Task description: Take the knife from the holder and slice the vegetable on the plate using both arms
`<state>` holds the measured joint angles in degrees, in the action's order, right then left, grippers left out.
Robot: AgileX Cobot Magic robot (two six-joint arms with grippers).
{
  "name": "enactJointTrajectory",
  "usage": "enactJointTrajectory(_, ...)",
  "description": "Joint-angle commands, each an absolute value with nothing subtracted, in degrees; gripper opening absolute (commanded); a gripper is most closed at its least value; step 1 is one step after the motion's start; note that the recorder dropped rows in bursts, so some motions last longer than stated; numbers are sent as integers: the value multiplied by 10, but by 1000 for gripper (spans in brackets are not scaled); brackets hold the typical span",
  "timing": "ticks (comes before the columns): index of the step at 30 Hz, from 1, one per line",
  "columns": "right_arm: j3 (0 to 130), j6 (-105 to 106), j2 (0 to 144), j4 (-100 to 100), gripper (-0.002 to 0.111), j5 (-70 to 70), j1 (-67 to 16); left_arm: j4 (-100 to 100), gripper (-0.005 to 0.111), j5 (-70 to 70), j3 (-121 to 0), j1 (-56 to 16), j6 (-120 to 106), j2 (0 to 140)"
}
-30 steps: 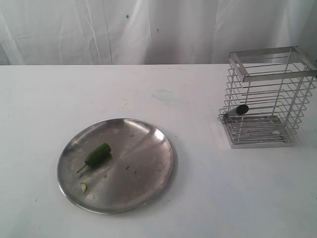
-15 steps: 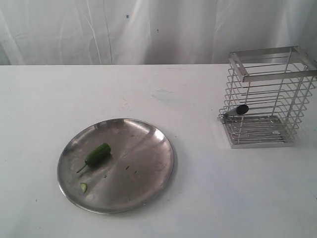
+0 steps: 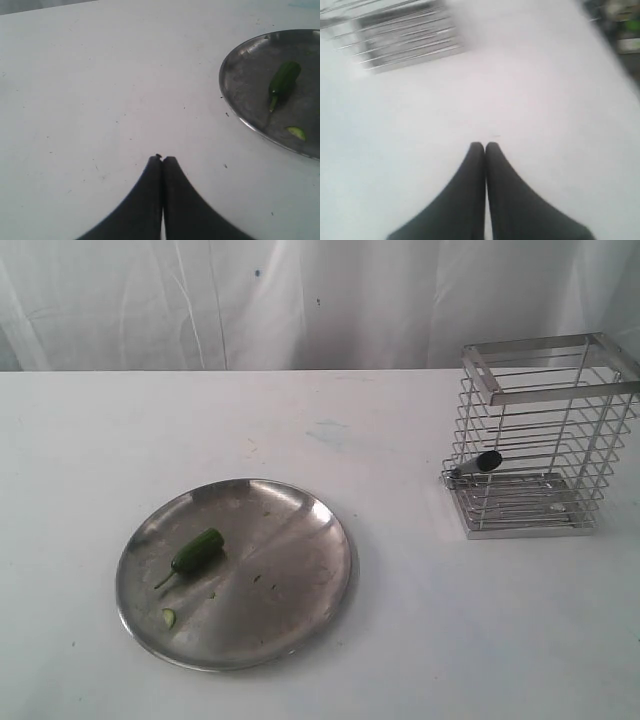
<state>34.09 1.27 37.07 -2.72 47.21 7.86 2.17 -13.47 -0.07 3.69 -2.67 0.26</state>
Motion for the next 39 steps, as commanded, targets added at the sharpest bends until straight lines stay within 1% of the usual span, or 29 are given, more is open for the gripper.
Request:
enactJointTrajectory(1,375,366,407,-381,0,492,48,27,0,-134,0,33,-28,0)
enactJointTrajectory(2,380,396,416,-399,0,488,42,27,0,-134,0,33,-28,0)
enactJointTrajectory(5,402,397,460,-388,0,469,28,27,0,-134,0,33,-28,0)
enactJointTrajectory(10,499,393,548,-384,0,503,-34,27,0,-134,0,33,-28,0)
enactJointTrajectory(13,549,315,599,-301,0,507,-75,27,0,-134,0,33,-28,0)
enactJointTrajectory(17,590,145,649,-81,0,505,-142,27,0,-134,0,33,-28,0)
enactJointTrajectory(19,599,91,665,-4,0,502,-174,27,0,-134,0,33,-28,0)
enactJointTrajectory(23,601,95,682,6,0,464,-229,27,0,-134,0,33,-28,0)
enactJointTrajectory(26,600,107,694,8,0,446,-242,27,0,-134,0,33,-28,0)
enactJointTrajectory(27,600,107,699,10,2,444,-242,27,0,-134,0,33,-28,0)
enactJointTrajectory(29,600,110,710,13,9,441,-242,27,0,-134,0,33,-28,0)
enactJointTrajectory(34,600,124,750,17,38,432,-242,27,0,-134,0,33,-28,0)
enactJointTrajectory(35,600,124,758,30,42,431,-242,27,0,-134,0,33,-28,0)
enactJointTrajectory(37,600,114,772,68,48,421,-242,27,0,-134,0,33,-28,0)
enactJointTrajectory(39,600,102,783,77,48,404,-242,27,0,-134,0,33,-28,0)
